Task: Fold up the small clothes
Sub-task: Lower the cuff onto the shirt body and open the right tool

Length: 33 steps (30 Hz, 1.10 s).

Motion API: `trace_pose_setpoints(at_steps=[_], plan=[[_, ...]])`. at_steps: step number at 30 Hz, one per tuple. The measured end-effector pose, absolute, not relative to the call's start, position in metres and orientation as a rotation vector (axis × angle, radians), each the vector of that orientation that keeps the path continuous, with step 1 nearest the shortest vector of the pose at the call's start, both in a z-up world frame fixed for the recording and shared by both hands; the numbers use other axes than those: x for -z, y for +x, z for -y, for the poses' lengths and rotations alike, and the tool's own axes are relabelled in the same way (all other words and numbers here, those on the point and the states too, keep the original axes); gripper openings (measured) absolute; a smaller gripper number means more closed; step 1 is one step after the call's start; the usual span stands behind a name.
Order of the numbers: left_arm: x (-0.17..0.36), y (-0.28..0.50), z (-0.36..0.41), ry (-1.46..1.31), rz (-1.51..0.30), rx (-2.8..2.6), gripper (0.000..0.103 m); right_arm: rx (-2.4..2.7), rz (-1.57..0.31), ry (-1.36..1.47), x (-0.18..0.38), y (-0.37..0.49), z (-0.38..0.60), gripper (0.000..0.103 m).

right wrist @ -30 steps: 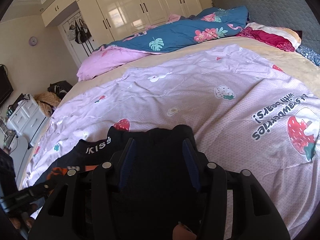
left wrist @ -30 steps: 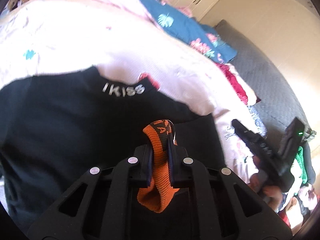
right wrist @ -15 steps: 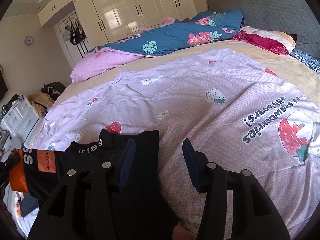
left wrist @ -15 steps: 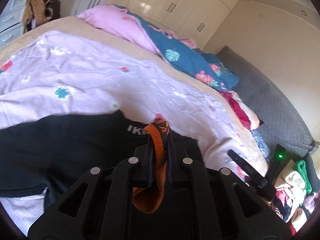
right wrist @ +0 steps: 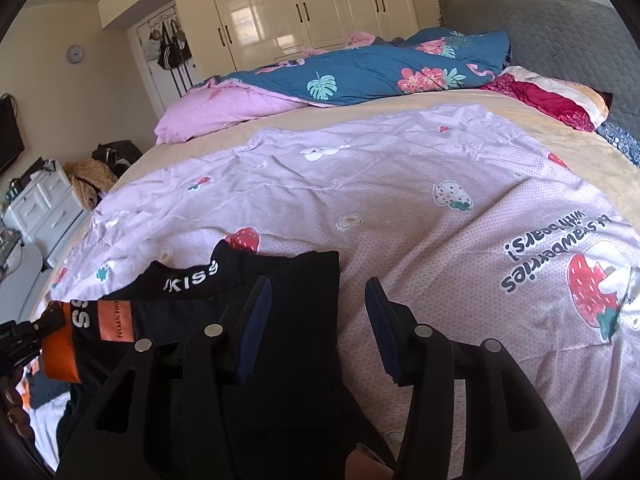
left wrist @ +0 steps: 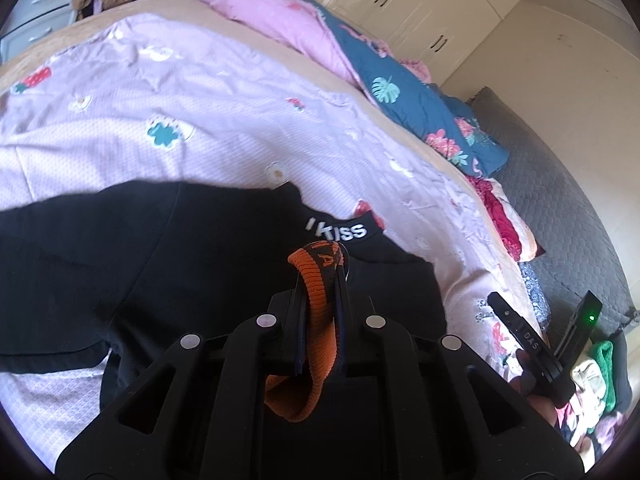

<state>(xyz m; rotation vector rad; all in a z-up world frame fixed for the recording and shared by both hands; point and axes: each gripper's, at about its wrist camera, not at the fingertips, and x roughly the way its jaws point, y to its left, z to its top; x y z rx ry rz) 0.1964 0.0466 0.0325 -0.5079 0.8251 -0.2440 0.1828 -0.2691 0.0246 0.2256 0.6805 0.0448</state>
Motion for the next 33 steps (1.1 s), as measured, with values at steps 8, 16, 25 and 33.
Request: trace_pose_setpoints(at_steps=[8,16,25,33], plan=[[-0.023,0.199,-0.056,-0.503,-0.859,0.203,0.012,-0.054,-0.747,0.201,-0.013,0.188,0.262,0.047],[-0.026,0.194,-0.053,-0.444,-0.845,0.161,0.021,-0.137,-0.774,0.152,-0.01,0.187,0.234,0.048],[0.003,0.198,-0.044,-0.326,-0.95,0.082,0.035,-0.237,-0.838,0.039,0.005,0.186,0.194,0.049],[0.035,0.201,-0.042,-0.206,-1.04,-0.008,0.045,-0.279,-0.872,0.02,0.015,0.181,0.181,0.054]])
